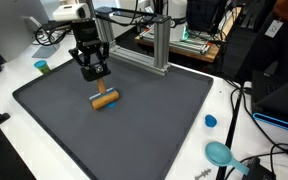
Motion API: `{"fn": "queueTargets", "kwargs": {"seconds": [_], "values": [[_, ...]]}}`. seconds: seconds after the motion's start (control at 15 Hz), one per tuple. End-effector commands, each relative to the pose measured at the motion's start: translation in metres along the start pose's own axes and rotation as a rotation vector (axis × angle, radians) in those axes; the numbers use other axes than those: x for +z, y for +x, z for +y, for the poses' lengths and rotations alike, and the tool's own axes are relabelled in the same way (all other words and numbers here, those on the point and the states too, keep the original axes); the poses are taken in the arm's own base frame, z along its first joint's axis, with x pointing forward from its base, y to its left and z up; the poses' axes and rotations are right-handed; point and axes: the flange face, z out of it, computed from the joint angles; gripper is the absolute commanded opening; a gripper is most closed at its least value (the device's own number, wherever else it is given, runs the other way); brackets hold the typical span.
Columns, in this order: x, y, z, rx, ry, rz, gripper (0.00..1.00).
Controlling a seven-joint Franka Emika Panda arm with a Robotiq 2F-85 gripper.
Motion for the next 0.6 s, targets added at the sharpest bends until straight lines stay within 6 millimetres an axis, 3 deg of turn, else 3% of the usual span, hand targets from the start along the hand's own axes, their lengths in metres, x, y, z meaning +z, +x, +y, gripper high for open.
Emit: {"fn": "queueTargets", "kwargs": {"seconds": [0.0,0.53], "values": [[-0.001,0.001,0.0,0.0,0.001,0.0,0.22],[0.0,-0.063,0.026,0.281,0.099,-0.083,0.22]]}}
